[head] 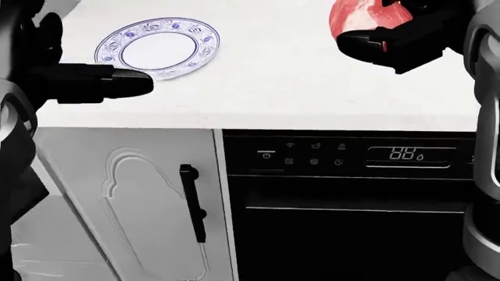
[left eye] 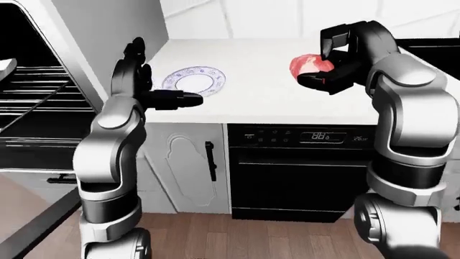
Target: Place the steak on the top rack of the oven.
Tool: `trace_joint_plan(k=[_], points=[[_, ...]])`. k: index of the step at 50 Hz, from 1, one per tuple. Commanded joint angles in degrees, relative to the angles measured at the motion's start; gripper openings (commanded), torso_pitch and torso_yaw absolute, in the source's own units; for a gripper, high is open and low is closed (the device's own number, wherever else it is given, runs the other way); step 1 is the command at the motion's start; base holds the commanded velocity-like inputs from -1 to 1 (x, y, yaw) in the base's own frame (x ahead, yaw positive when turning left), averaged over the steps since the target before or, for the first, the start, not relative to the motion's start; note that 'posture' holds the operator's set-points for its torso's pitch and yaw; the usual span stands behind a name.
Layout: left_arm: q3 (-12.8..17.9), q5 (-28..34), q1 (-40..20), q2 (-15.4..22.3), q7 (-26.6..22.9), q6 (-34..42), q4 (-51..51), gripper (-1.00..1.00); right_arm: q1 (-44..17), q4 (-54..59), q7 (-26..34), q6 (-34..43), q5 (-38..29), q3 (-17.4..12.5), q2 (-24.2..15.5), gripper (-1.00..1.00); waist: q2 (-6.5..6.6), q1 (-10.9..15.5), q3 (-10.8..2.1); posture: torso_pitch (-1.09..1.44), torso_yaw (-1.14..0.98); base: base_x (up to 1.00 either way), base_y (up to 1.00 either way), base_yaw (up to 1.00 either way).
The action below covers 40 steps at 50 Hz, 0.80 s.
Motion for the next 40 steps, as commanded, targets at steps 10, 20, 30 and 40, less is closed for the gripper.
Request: trace_joint_plan(k=[10,20,30,40], points=[[0.4,0.2,-2.0,0.5,0.1,-2.1,-1.7,1.0,-1.7,-1.5,0.2,-3.1,-1.0,-0.5,-0.2,-0.97,-0.58,0.9,-0.74,0.0,0.0,0.0,0.0,1.0],[0.5,0.1,-1.6,0.5,0.1,-1.9,-2.2,1.0,-1.6,-1.6,0.8,-3.0,-1.8,-0.2,0.3,-0.97,6.19,1.0,-0.9,0.0,0.0,0.0,0.0,1.0],[0.6,0.0,-1.2,0.5,0.1,-2.0,-2.5,1.0,-0.8,-2.4,1.5,-2.8,-2.5,-0.1,0.5,-0.97,-1.11,0.7,-0.01,0.0,0.0,0.0,0.0,1.0],[0.6,0.0,-1.3,0.6,0.1,-1.9,-2.5,1.0,-0.5,-2.5,1.8,-3.0,-2.9,-0.3,0.8,-0.97,-0.59,0.7,-0.68,0.0,0.0,0.0,0.0,1.0]])
